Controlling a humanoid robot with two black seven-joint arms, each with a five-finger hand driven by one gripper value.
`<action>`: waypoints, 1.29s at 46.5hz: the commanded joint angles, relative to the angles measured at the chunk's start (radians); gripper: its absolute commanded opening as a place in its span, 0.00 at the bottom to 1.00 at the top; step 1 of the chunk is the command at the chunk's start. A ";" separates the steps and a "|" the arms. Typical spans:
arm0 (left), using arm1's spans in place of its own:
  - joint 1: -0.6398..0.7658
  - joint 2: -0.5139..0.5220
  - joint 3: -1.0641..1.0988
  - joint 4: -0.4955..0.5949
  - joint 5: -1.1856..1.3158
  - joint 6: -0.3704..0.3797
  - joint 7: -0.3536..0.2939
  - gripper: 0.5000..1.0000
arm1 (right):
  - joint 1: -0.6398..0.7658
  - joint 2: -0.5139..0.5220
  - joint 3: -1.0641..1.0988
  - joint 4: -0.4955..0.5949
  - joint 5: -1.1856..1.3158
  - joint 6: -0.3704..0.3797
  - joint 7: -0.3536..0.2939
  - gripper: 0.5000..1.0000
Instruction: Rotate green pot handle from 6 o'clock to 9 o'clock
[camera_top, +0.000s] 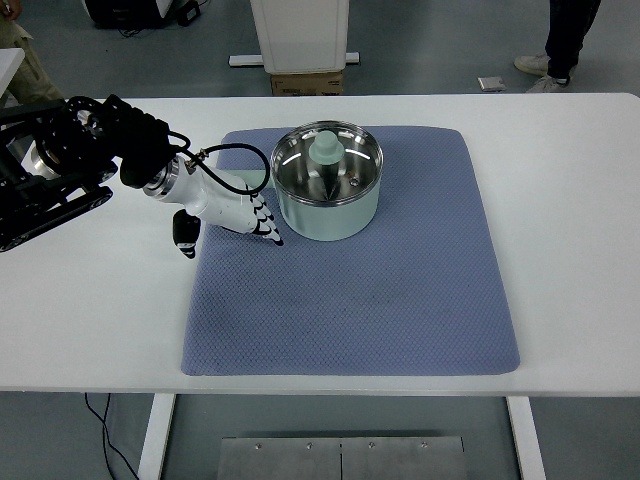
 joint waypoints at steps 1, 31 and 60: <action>0.000 -0.003 0.000 -0.002 -0.011 -0.010 0.000 1.00 | 0.000 0.000 0.000 0.000 0.000 0.000 0.000 1.00; -0.005 -0.007 -0.002 -0.104 -0.282 -0.107 0.000 1.00 | 0.000 0.000 0.000 0.000 0.000 0.000 0.000 1.00; -0.005 -0.013 -0.017 -0.109 -0.836 -0.099 0.000 1.00 | 0.000 0.000 0.000 0.000 0.000 0.000 0.000 1.00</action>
